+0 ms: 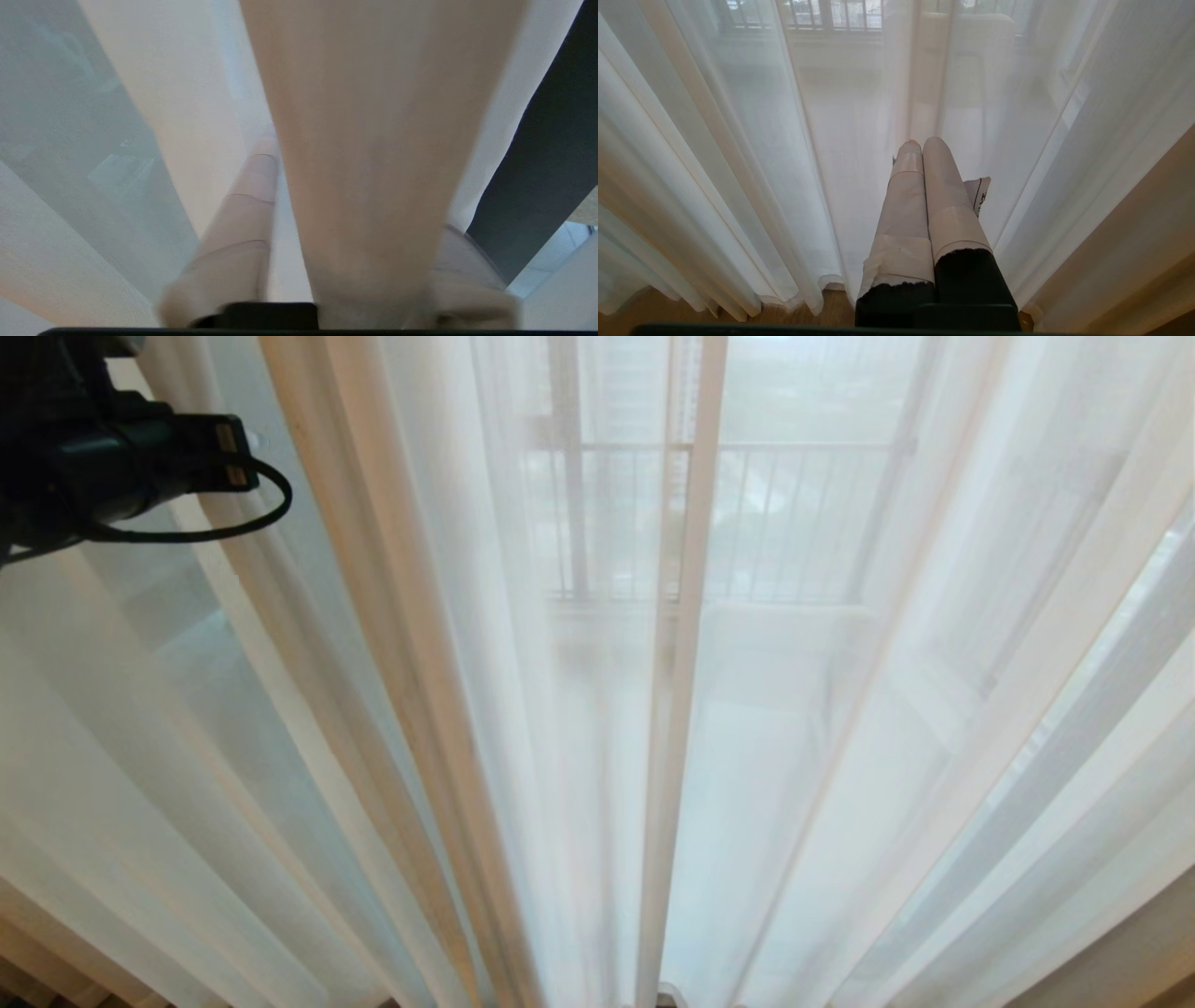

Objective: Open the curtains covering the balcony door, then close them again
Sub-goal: Pull the inner curtains open on both sides

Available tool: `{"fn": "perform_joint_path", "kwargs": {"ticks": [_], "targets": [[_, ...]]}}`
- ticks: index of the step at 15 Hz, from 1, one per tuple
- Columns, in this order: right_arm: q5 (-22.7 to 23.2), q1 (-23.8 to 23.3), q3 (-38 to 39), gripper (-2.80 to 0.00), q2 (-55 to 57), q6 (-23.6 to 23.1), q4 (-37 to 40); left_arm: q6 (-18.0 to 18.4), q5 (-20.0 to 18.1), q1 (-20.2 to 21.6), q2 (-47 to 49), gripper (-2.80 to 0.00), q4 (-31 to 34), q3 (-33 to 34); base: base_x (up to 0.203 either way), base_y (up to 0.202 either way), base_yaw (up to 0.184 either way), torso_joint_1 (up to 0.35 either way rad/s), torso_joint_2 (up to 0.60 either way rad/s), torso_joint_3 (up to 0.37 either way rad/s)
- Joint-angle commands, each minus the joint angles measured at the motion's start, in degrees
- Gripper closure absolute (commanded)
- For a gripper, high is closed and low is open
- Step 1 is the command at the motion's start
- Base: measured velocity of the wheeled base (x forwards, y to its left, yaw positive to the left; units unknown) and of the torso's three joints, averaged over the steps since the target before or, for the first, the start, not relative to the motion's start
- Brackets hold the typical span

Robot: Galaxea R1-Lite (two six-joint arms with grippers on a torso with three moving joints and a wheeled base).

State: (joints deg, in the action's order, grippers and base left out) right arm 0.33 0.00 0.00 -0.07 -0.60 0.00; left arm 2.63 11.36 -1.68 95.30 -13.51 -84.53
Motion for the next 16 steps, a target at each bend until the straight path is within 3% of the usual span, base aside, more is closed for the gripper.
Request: {"fn": "perform_joint_path", "kwargs": {"ticks": [1,16], "targets": [[0.02,0.00,0.00,0.00,0.07,-0.02,0.00,0.00,-0.02,-0.29,-1.31,0.00,-0.20,0.15,0.000,0.000,0.000,0.000,0.00,0.000],[0.02,0.00,0.00,0.00,0.07,-0.02,0.00,-0.08,-0.55,-2.77,-5.74,0.00,-1.42,0.00,0.000,0.000,0.000,0.000,0.00,0.000]]}}
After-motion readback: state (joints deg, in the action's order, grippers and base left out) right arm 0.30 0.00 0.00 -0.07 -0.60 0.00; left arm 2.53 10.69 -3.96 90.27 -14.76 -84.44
